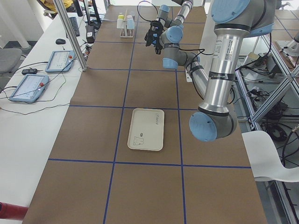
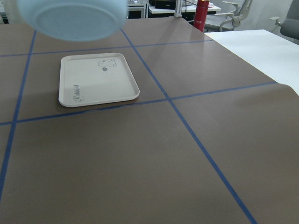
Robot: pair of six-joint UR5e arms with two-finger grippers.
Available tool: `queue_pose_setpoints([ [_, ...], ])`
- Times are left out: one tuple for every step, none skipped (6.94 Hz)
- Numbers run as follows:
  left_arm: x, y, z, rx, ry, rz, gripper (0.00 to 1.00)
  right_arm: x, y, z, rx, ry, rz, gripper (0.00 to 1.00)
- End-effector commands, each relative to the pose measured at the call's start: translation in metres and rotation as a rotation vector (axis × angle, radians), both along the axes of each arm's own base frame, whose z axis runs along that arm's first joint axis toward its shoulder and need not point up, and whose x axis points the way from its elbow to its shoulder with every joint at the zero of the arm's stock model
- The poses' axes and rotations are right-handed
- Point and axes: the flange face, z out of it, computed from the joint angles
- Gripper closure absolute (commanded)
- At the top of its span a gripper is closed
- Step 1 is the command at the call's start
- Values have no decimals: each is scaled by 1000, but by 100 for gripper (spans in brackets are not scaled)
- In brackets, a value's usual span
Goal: Transfer IKEA cup to right arm and place on rack
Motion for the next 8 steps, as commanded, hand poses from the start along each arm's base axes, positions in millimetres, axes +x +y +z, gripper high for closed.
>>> queue_pose_setpoints([
  [22,-14,-6,-11,4,-1,100,-13,18,-16,10,-29,-20,0],
  [29,-12,-3,-14,-3,11,100,-13,21,-20,13,-39,-25,0],
  [34,-12,0,-16,-11,17,100,-11,22,-24,19,-53,-25,0],
  [46,-8,4,-23,-22,39,100,-8,27,-26,47,-116,-30,0],
  [52,-4,5,-24,-25,52,100,-5,29,-28,59,-143,-31,0],
  [59,2,6,-24,-26,72,100,-6,30,-28,59,-143,-31,0],
  [63,7,5,-23,-25,84,100,-5,29,-28,59,-143,-30,0],
  [68,11,6,-25,-28,98,100,-4,29,-29,60,-146,-30,0],
])
